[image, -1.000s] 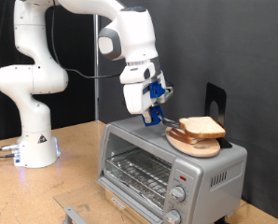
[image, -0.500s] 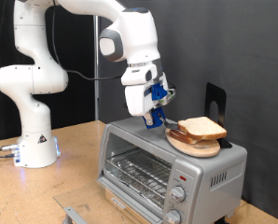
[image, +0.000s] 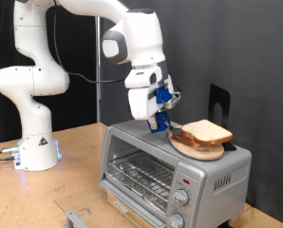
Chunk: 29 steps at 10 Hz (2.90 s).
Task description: Make a piece of toast with the oven
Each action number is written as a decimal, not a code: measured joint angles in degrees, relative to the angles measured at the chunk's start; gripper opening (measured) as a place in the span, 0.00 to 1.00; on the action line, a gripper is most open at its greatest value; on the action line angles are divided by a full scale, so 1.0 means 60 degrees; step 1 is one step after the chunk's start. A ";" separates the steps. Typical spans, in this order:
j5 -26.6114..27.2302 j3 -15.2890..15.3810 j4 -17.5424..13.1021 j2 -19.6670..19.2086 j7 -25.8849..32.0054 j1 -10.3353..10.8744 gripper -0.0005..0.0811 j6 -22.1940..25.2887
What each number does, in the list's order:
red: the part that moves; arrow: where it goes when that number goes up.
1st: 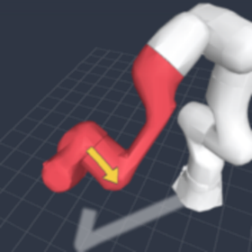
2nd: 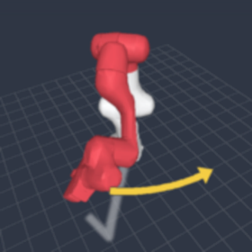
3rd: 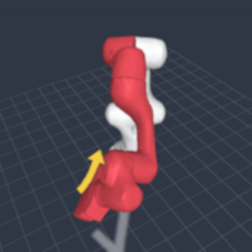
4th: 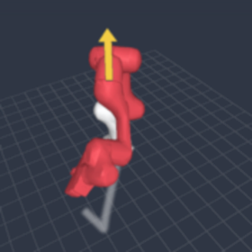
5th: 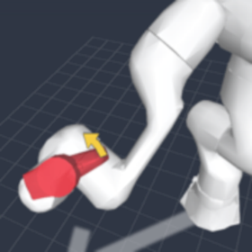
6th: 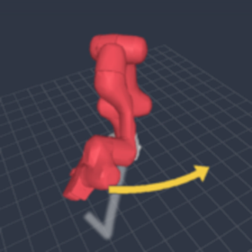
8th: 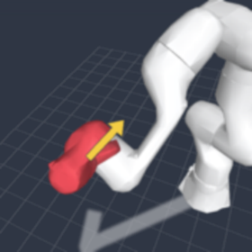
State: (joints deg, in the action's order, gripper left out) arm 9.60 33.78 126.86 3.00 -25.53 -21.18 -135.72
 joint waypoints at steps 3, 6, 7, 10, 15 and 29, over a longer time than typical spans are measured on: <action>-0.0176 -0.0003 -0.0104 -0.0146 -0.0174 -0.0005 0.49 -0.0155; -0.0236 0.0014 0.0231 -0.0447 -0.0309 -0.0001 0.49 -0.2503; -0.0236 0.0018 0.0344 -0.0562 -0.0309 0.0003 0.49 -0.3297; -0.0222 0.0017 0.0462 -0.0816 -0.0283 0.0008 0.49 -0.4526; 0.3680 0.0027 0.0455 -0.0299 0.3321 0.0001 0.49 -0.3557; 0.6331 -0.1770 0.2044 0.2771 0.8500 0.0003 0.49 0.1123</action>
State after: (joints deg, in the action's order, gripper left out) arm 47.59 23.16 139.12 19.63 25.47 -21.16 -128.98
